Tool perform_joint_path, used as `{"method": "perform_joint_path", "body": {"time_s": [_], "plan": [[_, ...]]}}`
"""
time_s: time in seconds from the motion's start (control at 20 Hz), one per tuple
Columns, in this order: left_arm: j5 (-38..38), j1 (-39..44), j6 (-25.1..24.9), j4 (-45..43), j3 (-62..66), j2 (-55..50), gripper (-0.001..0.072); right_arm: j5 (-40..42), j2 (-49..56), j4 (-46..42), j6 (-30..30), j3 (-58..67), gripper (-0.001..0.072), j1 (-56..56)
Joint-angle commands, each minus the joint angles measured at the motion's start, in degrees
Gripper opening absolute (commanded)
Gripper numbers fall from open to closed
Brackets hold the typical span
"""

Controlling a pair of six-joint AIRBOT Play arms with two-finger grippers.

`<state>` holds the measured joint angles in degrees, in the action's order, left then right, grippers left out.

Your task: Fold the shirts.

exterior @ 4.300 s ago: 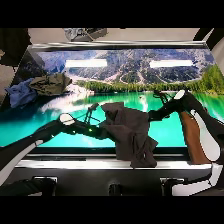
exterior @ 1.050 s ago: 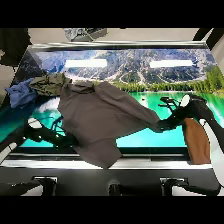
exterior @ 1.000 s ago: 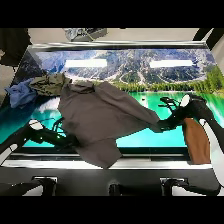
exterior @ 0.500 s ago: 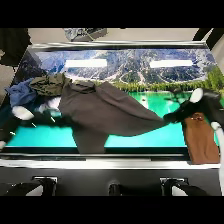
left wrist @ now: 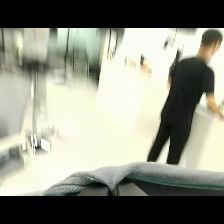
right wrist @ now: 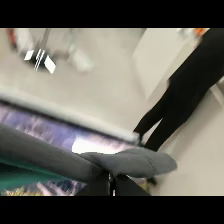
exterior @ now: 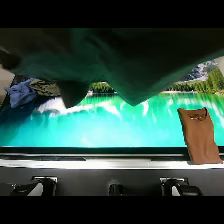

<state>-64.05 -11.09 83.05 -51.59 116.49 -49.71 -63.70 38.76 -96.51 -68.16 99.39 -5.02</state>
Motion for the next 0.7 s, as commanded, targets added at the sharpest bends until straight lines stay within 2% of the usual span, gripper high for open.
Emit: {"method": "perform_joint_path", "body": {"time_s": [0.0, 0.2, 0.3, 0.4, 0.55, 0.65], "plan": [[-1.8, -1.0, 4.0, -1.1, 3.3, 4.3, 0.0034, -4.7, -8.1, -0.6, -1.9, 3.4, 0.0039, 0.0], [-2.6, -1.0, 4.0, -3.8, 1.9, 5.2, 0.0034, -6.1, -8.4, -1.7, -1.9, 3.4, 0.0038, 0.0], [-2.6, -1.0, 4.0, -4.7, 1.9, 4.7, 0.0034, -7.2, -6.4, -1.7, -1.9, 3.4, 0.0038, 0.0], [-3.8, -1.0, 6.1, -8.7, 1.9, 3.1, 0.0034, -10.7, -2.2, -1.6, -1.3, 3.4, 0.0038, 0.0], [-14.3, -1.0, 6.6, -11.3, -0.5, -3.8, 0.0034, -17.3, 9.7, -1.4, 3.3, 3.3, 0.0038, 0.0], [-20.0, -0.8, 5.7, -11.2, -7.4, -9.6, 0.0034, -22.8, 20.3, -0.5, 5.2, 3.0, 0.0038, 0.0]]}}
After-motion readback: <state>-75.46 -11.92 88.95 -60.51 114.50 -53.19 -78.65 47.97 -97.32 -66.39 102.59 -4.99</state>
